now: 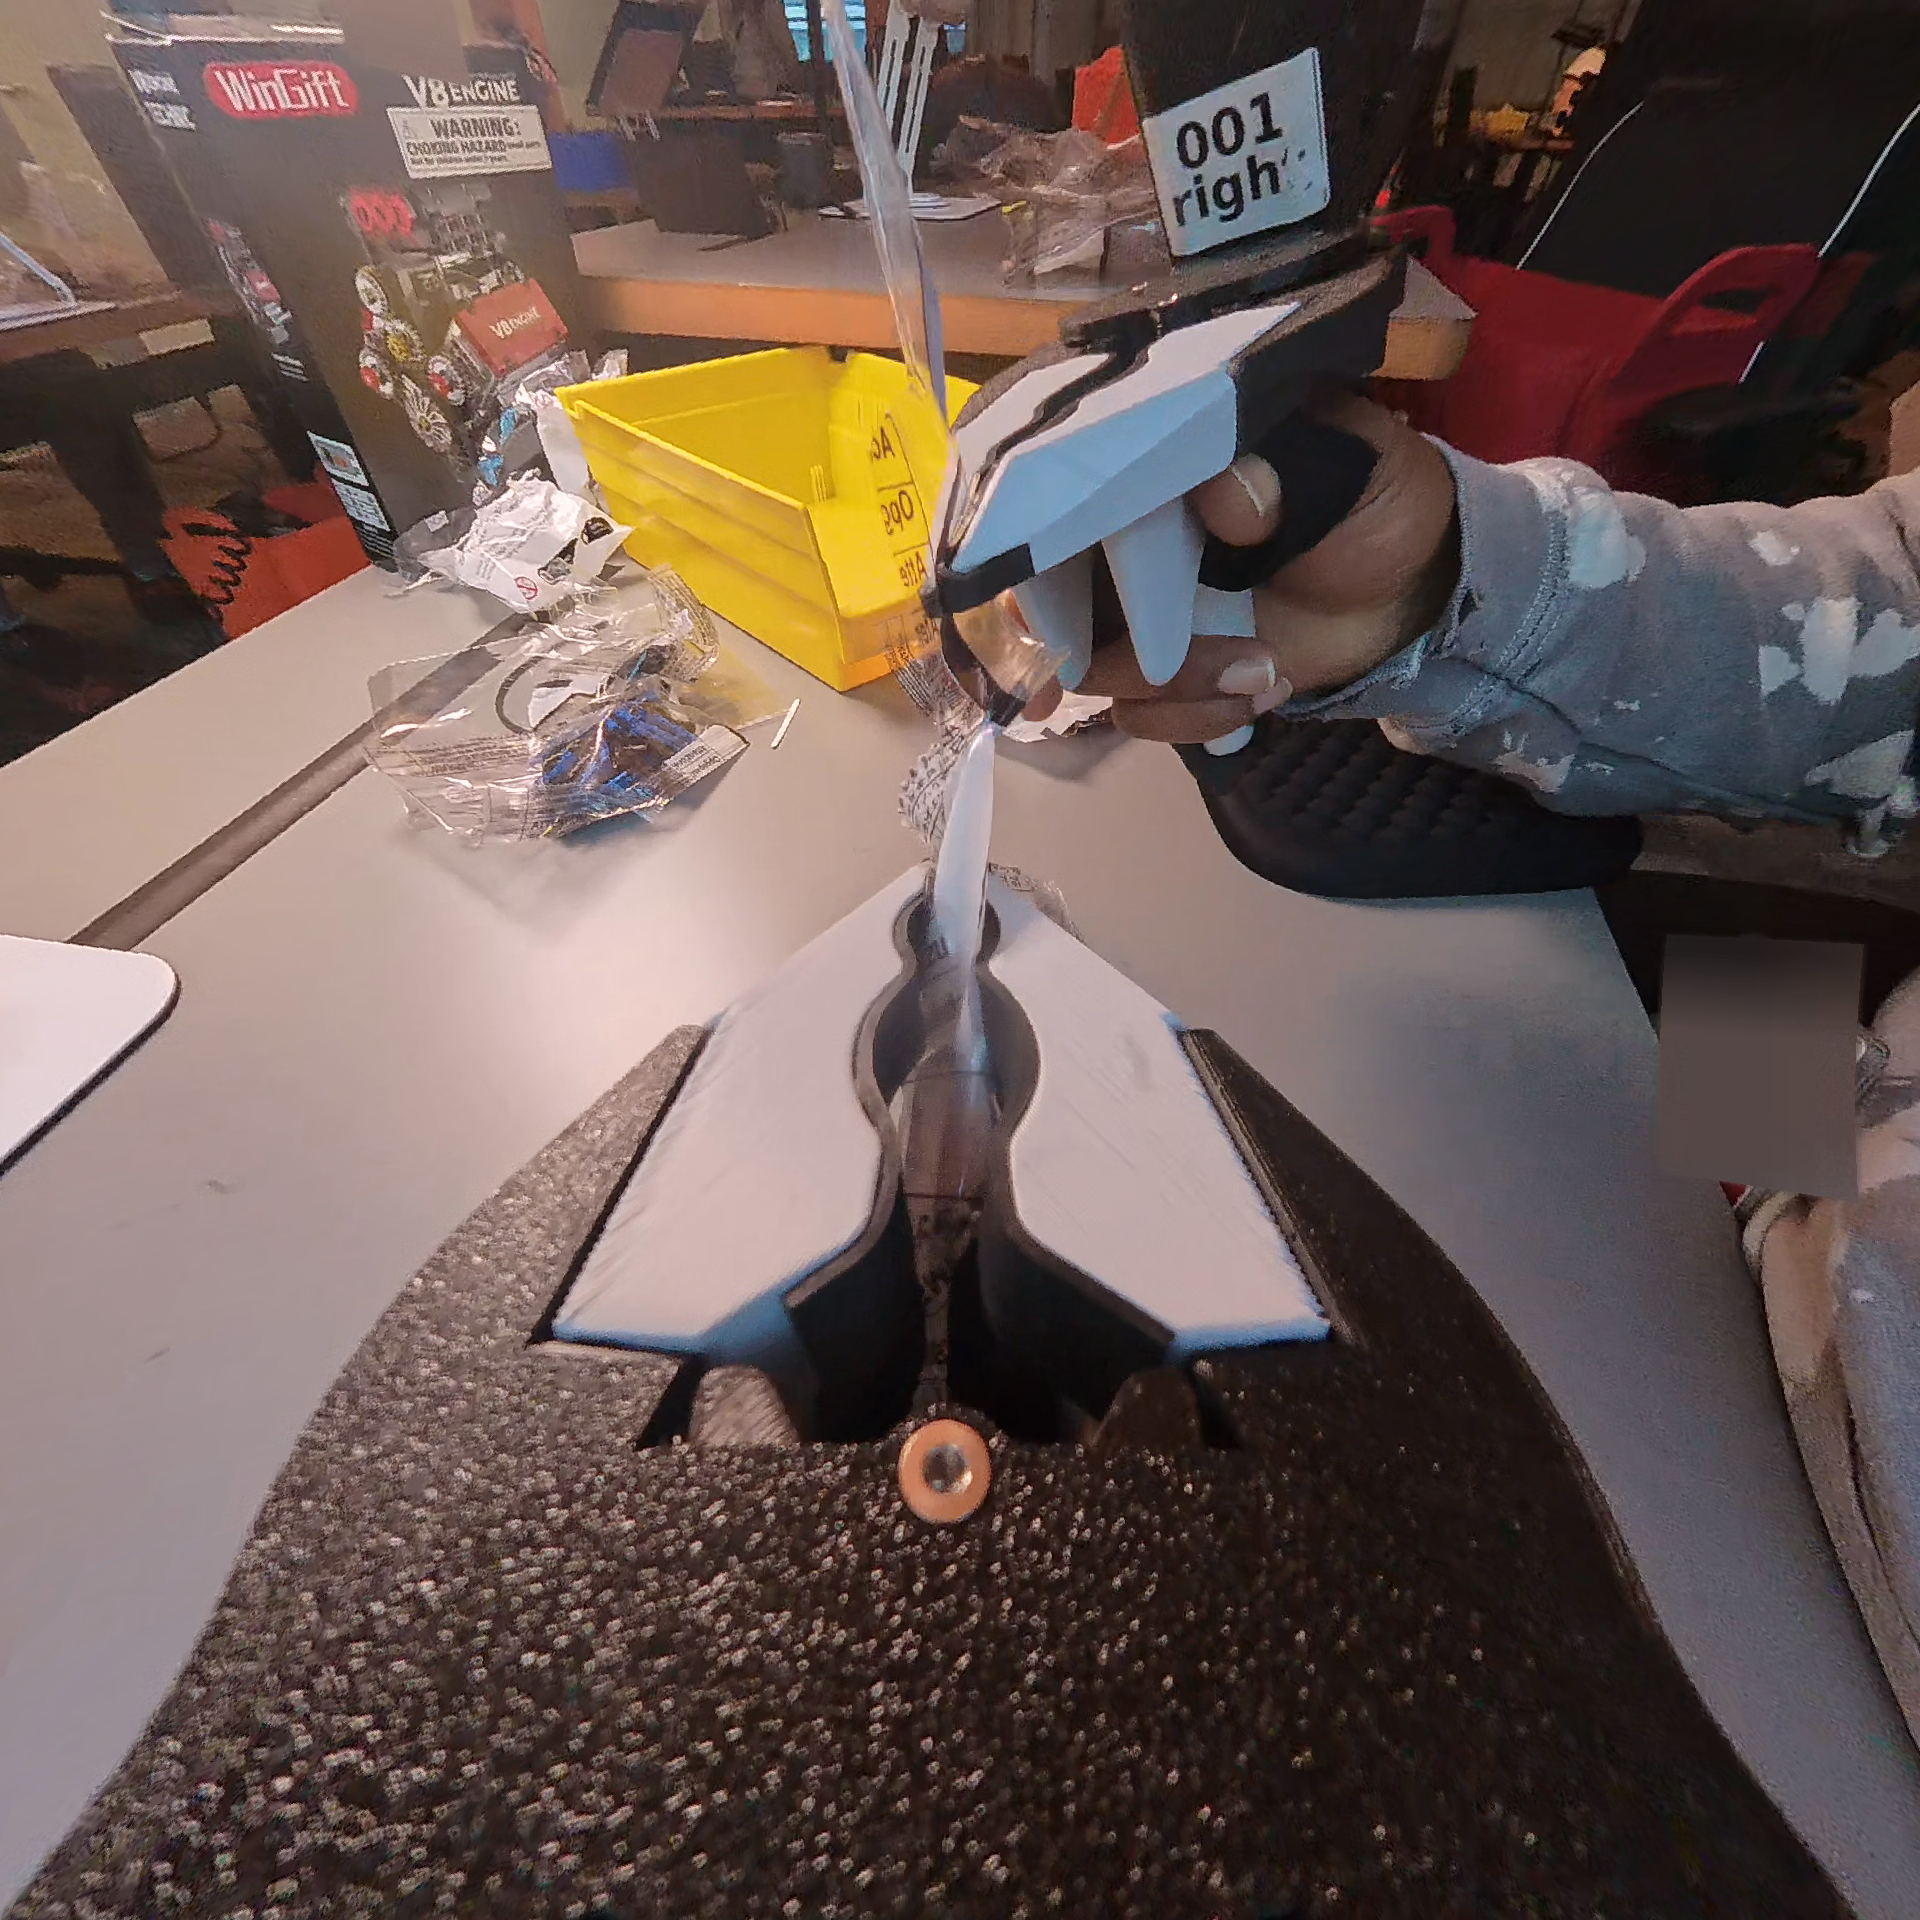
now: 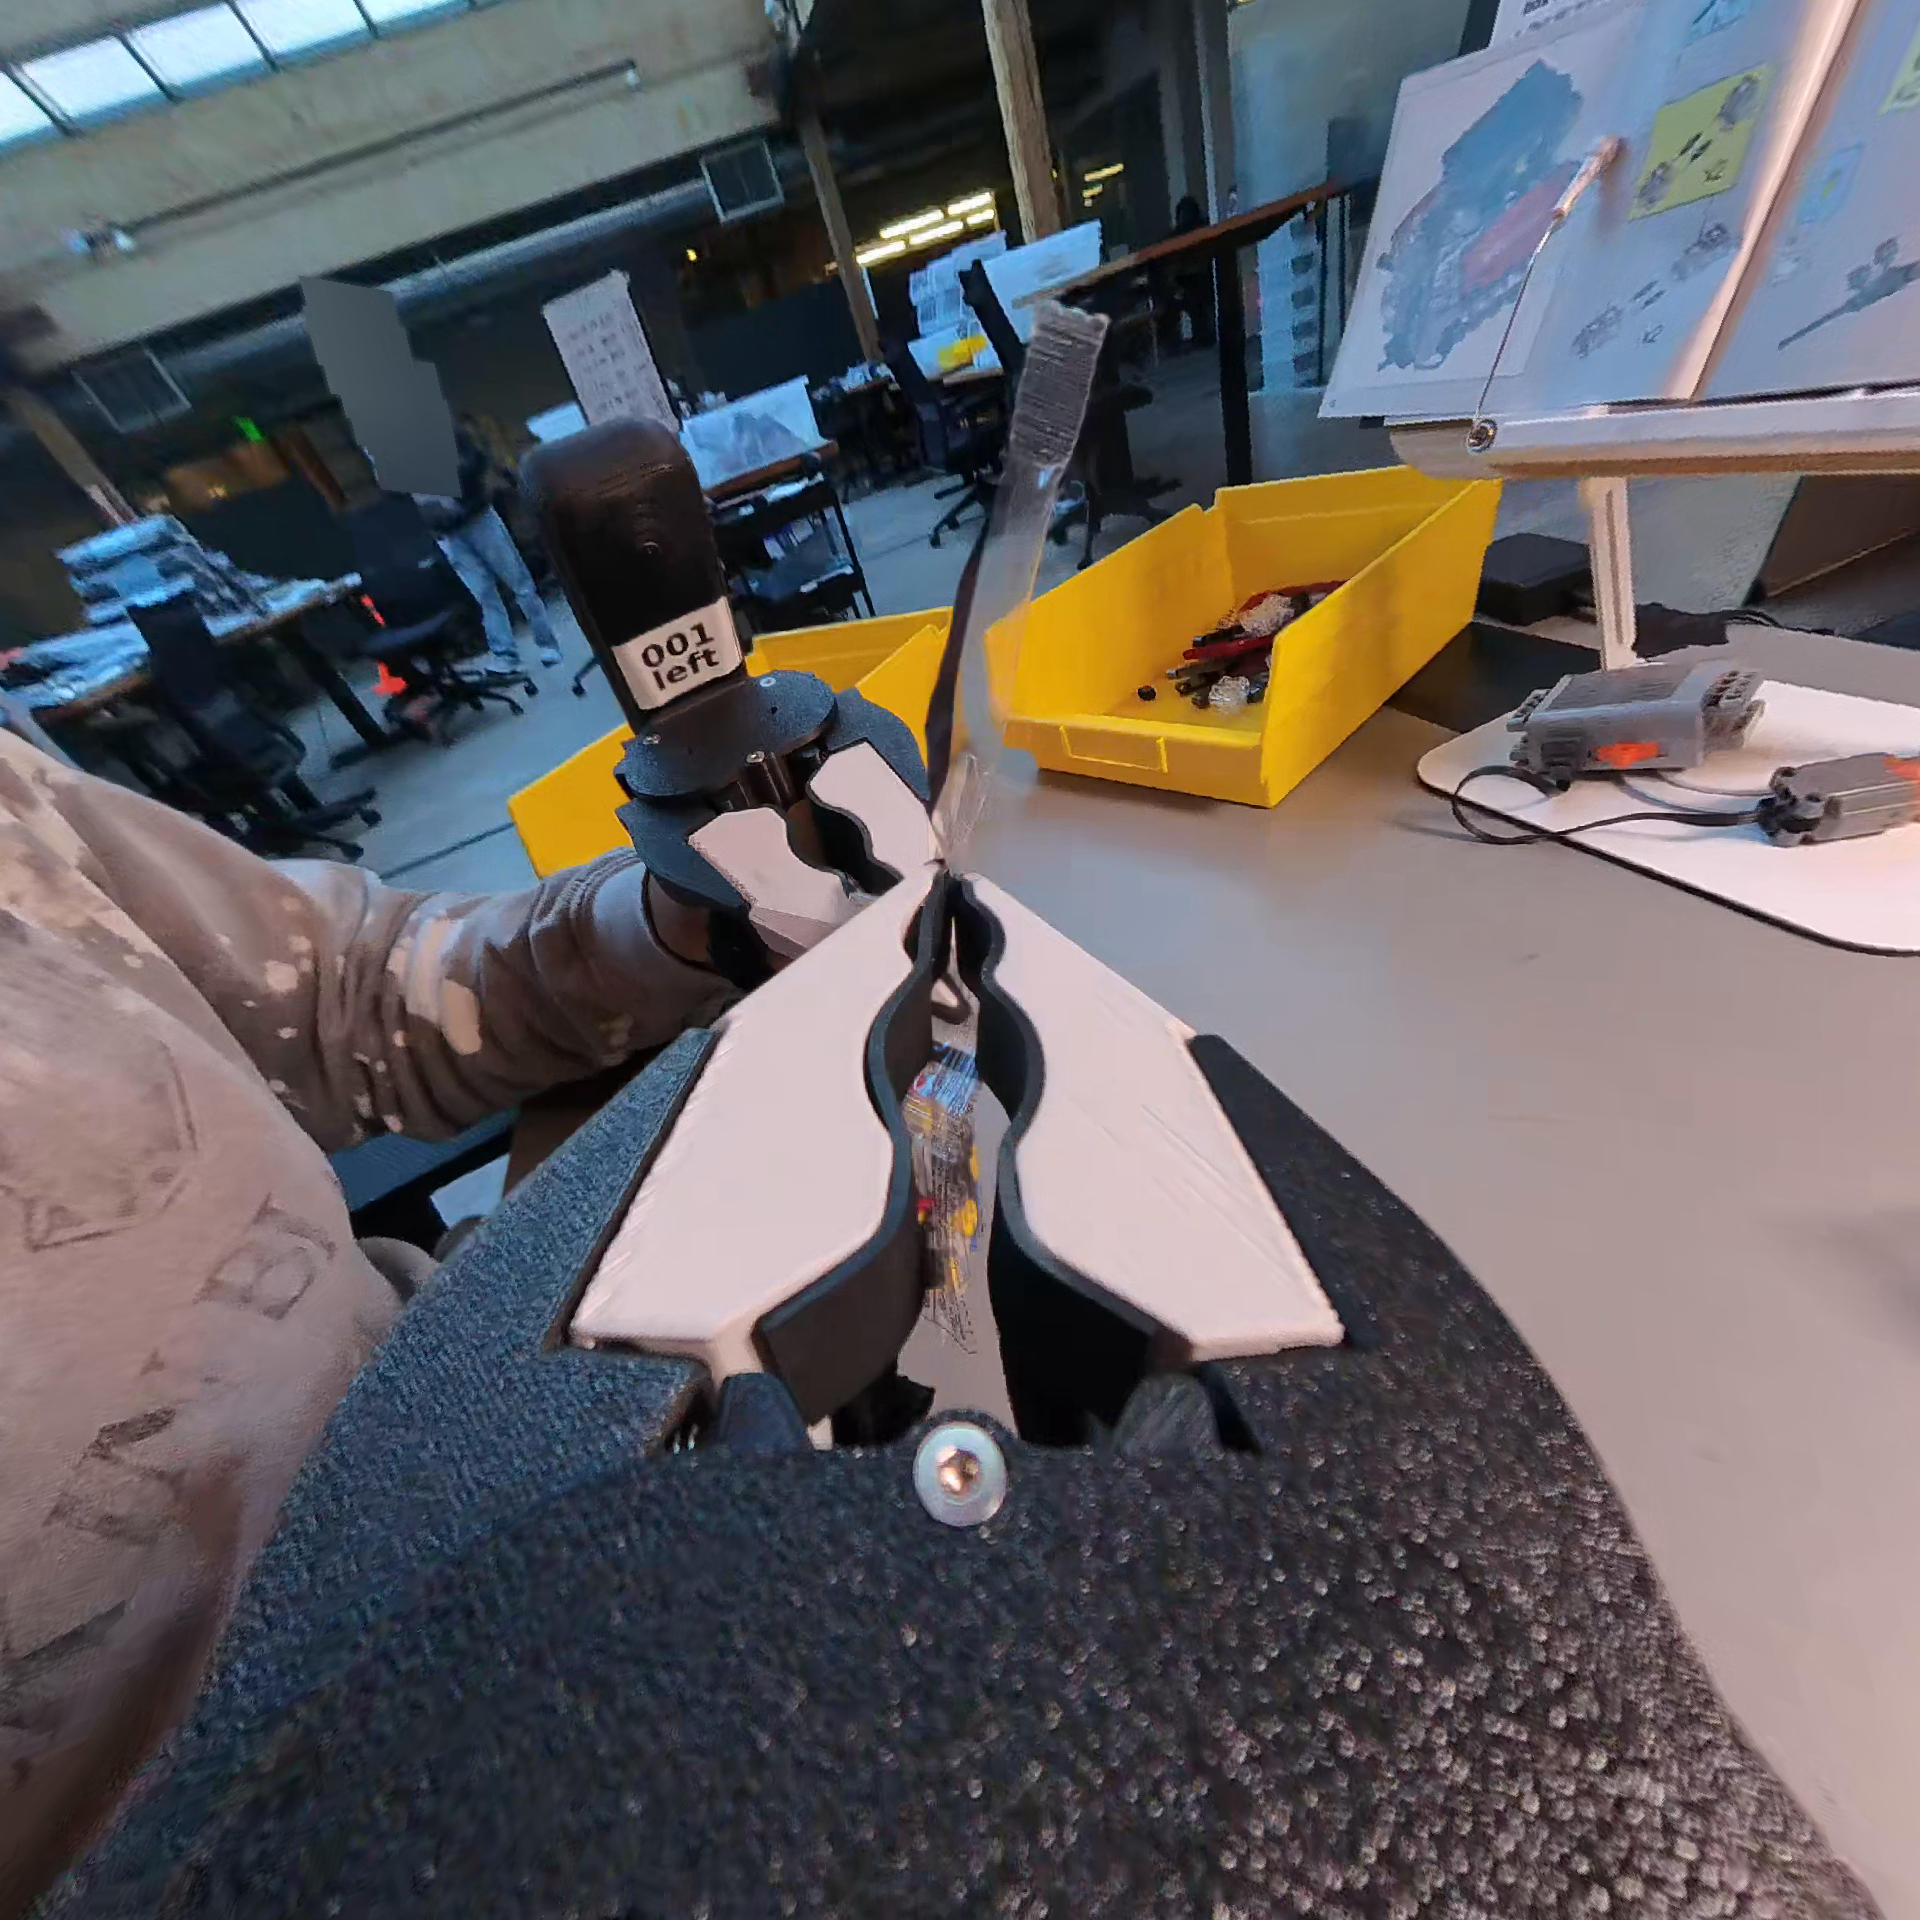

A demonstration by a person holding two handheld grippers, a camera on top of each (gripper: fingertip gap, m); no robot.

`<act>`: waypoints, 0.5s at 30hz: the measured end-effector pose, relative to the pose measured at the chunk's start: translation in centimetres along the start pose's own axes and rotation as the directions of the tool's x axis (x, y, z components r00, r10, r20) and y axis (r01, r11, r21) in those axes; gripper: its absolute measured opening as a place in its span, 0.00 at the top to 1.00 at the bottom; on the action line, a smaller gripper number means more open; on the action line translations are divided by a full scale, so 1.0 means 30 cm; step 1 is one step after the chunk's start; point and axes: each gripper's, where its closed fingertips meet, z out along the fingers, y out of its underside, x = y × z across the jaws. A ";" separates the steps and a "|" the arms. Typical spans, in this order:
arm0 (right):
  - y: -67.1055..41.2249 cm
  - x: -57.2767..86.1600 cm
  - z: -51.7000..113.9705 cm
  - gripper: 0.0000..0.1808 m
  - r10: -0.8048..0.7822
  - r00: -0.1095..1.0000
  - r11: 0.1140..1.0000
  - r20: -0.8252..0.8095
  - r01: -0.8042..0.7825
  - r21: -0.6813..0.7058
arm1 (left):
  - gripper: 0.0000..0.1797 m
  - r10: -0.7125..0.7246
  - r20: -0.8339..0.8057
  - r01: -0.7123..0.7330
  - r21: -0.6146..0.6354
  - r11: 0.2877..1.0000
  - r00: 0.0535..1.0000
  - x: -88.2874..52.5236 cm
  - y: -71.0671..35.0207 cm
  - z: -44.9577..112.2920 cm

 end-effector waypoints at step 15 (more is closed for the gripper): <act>-0.021 -0.053 -0.080 1.00 0.118 0.986 0.963 0.117 -0.142 0.230 | 1.00 0.038 -0.062 -0.038 0.006 0.999 0.997 0.053 -0.041 0.004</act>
